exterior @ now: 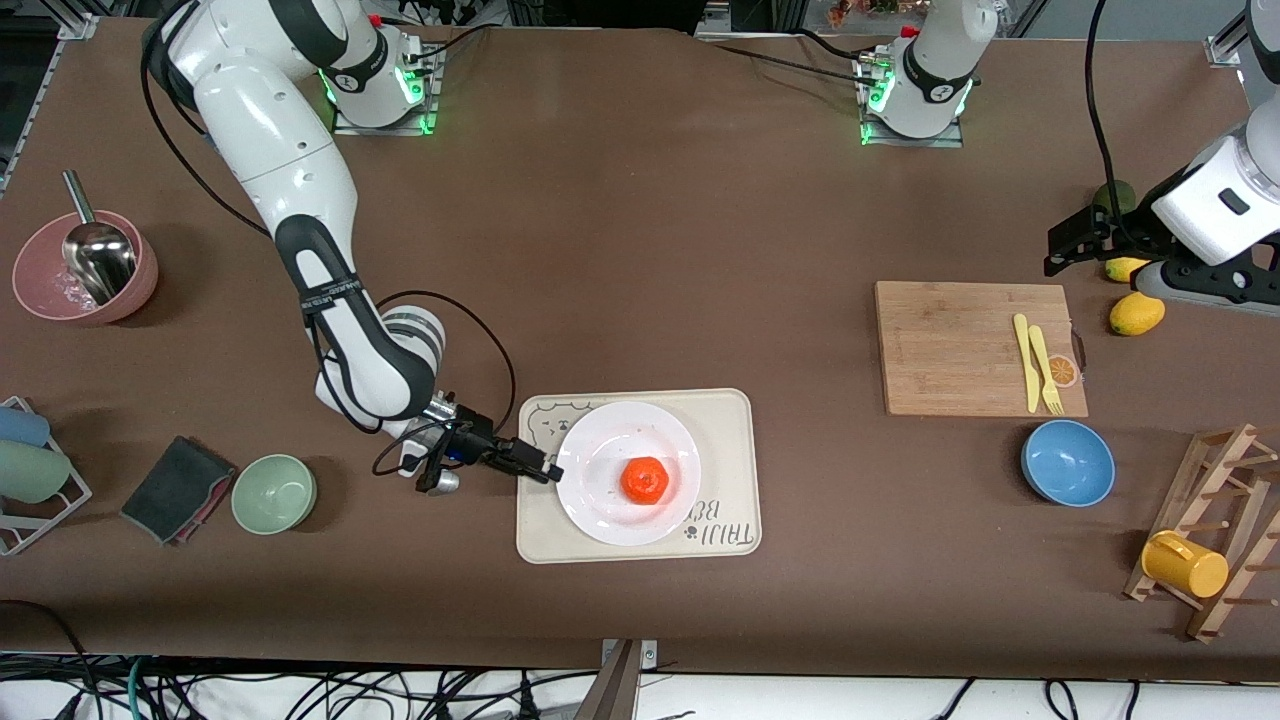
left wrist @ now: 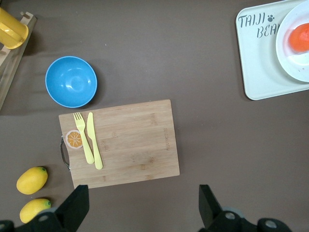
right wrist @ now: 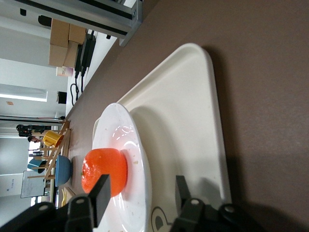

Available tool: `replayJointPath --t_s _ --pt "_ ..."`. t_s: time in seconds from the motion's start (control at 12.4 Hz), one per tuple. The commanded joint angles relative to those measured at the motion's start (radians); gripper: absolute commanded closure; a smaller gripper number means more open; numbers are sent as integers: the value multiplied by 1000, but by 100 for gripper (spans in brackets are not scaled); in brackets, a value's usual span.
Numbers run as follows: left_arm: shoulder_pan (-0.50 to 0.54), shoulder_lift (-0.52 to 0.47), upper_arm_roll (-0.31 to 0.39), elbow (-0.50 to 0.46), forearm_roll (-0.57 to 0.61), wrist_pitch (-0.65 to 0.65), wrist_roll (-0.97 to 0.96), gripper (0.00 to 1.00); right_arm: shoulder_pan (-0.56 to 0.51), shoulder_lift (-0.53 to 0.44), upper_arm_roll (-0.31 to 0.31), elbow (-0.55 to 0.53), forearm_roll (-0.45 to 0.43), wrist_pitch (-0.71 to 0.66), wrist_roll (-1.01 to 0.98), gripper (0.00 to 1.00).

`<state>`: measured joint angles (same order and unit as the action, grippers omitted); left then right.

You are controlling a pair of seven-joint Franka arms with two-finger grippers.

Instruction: Place orange and plate with both arms

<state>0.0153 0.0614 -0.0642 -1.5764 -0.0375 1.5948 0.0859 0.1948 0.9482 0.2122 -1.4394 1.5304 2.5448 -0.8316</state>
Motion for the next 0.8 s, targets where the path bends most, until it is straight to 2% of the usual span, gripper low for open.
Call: replayJointPath --t_s 0.0,0.16,0.4,0.48,0.64,0.72 --pt "-3 12 0 29 11 -19 18 0 -31 -156 -11 -163 -67 -30 -15 0" --pt "-3 12 0 29 11 -19 18 0 -35 -292 -59 -299 -169 -101 17 0" --pt "-3 12 0 29 11 -19 18 0 -61 -498 -108 -498 -405 -205 35 0" --pt "-3 12 0 29 11 -19 17 0 -75 -552 -140 -527 -503 -284 35 0" --pt "-3 12 0 29 11 -19 17 0 -86 -652 -206 -526 -785 -456 42 0" --pt "-5 12 0 29 11 -19 17 0 -98 -705 -221 -520 -885 -533 78 0"
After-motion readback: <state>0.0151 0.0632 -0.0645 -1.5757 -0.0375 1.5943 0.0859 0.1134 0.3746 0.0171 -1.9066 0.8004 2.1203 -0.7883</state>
